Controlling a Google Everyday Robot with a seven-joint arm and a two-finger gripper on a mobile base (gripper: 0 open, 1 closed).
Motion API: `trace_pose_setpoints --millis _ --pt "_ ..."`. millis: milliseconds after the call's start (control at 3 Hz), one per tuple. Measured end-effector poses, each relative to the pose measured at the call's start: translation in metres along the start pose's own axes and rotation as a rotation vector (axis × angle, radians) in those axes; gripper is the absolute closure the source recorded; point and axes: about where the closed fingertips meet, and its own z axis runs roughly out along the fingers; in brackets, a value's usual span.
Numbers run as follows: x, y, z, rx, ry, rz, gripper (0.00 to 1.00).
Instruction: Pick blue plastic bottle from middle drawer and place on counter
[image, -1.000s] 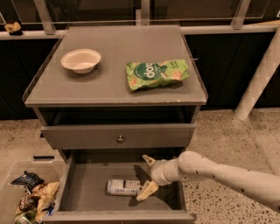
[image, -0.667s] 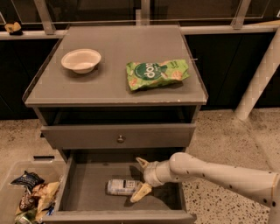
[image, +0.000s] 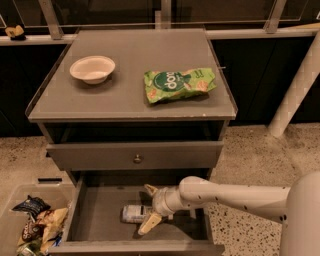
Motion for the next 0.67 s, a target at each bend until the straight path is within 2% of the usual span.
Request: trace_pose_setpoints --millis 333,667 --pt "0.0174 0.0119 0.0548 -0.045 0.041 0.038 0.0" --pt "0.0149 0.0125 0.0544 -0.047 0.041 0.037 0.0"
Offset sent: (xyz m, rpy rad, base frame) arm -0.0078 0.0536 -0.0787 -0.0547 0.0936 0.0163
